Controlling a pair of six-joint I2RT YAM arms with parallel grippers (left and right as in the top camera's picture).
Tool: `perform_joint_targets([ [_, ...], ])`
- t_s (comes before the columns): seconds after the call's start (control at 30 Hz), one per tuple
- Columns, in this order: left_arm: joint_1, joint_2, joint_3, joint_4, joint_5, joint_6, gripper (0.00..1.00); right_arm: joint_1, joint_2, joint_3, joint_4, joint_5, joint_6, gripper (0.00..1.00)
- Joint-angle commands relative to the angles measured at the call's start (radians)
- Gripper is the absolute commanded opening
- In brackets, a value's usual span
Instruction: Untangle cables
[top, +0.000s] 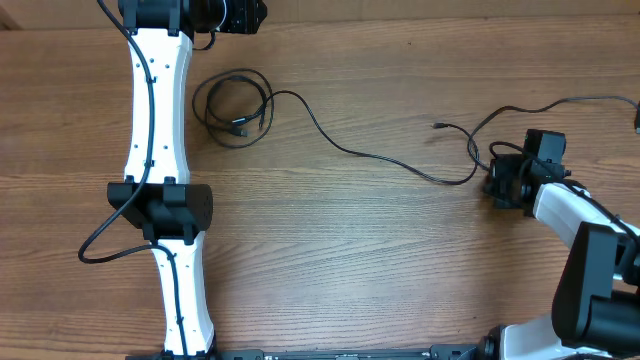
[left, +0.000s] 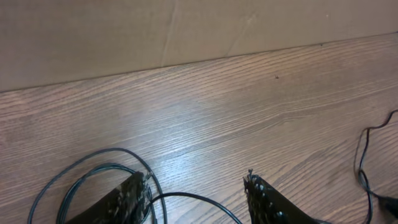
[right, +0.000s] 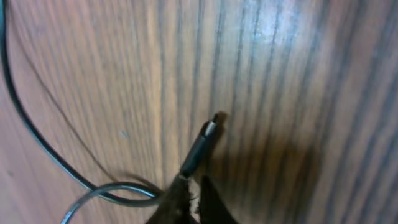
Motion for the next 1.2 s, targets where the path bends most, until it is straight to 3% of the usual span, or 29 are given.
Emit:
perform_joint_targets([
  [0.0,0.003,-0.008,0.024,-0.007,-0.003,0.022,0.53,-0.005,0.008,0.012,0.025,0.016,-0.085,0.04],
  [0.2,0.003,-0.008,0.024,-0.012,-0.003,0.021,0.54,0.015,0.008,0.093,0.061,-0.181,-0.333,0.04],
  [0.37,0.002,-0.008,0.024,-0.023,-0.002,0.017,0.53,0.072,0.008,0.175,0.053,-0.348,-0.36,0.04],
  [0.43,0.002,-0.008,0.024,-0.029,-0.002,0.017,0.53,0.1,0.007,0.196,0.028,-0.314,-0.363,0.04],
  [0.47,0.002,-0.008,0.024,-0.031,-0.002,0.017,0.53,0.108,0.007,0.202,0.01,-0.28,-0.362,0.13],
  [0.5,0.002,-0.008,0.024,-0.034,-0.002,0.017,0.52,0.112,0.007,0.206,-0.013,-0.233,-0.354,0.33],
  [0.53,0.002,-0.008,0.024,-0.039,-0.002,0.017,0.52,0.111,0.007,0.208,-0.035,-0.197,-0.333,0.61],
  [0.57,0.002,-0.008,0.024,-0.043,-0.001,0.017,0.52,0.11,0.007,0.208,-0.056,-0.171,-0.305,0.79],
  [0.63,0.002,-0.008,0.024,-0.055,0.0,0.014,0.52,0.092,0.007,0.209,-0.117,-0.117,-0.24,1.0],
  [0.87,0.002,-0.008,0.024,-0.067,0.001,0.014,0.52,-0.021,0.007,0.209,-0.316,0.01,-0.179,1.0],
  [1.17,0.002,-0.008,0.024,-0.063,0.001,-0.009,0.53,-0.117,0.009,0.209,-0.284,0.043,-0.241,1.0],
])
